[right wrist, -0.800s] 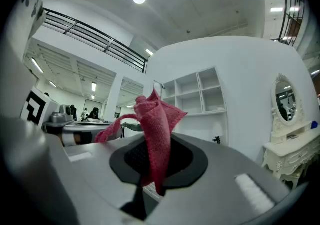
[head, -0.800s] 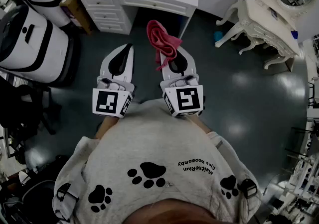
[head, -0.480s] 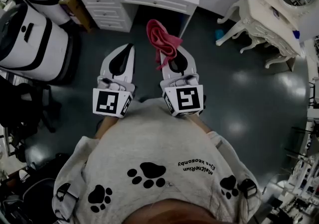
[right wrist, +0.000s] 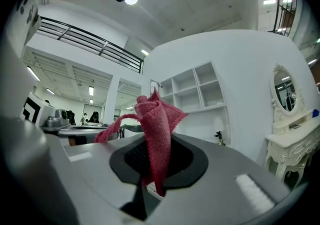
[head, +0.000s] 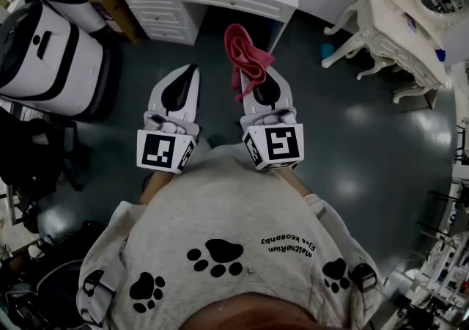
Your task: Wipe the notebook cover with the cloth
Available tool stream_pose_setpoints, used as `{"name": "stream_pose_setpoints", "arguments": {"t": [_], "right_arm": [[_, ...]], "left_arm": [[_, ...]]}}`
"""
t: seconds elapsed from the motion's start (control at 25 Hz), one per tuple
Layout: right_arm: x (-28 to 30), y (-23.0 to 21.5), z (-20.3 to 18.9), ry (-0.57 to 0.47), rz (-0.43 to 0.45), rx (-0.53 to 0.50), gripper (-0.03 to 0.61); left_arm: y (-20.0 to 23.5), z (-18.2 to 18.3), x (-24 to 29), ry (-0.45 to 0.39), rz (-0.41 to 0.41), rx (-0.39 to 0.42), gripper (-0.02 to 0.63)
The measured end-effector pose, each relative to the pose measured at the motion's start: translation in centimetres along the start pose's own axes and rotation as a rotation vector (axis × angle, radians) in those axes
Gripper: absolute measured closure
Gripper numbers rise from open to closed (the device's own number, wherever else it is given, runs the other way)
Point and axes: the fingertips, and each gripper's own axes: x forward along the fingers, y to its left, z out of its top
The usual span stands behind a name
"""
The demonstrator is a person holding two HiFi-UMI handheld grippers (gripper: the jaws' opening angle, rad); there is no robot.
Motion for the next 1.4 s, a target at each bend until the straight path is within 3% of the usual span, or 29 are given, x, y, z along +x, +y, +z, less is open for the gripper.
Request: {"name": "stream_pose_setpoints", "arguments": {"t": [0.36,0.72,1.4], "right_arm": [[5.0,-0.8,-2.2,0.033,-0.006,-0.009,0.531],[16.0,-2.3,-2.8,0.017,-0.007,-0.012,0.531],[30.4,-5.5,-3.6,0.010,-0.148,-0.031,0.531]], "left_arm": [[4.3,-2.5,2.4,0.021,0.014,-0.030,0.615],[12.4,-3.0,11.0,-0.005,-0.030,-0.015,0.614],[23.8,-4.1,22.4,-0.018,-0.150,-0.038,0.614]]}}
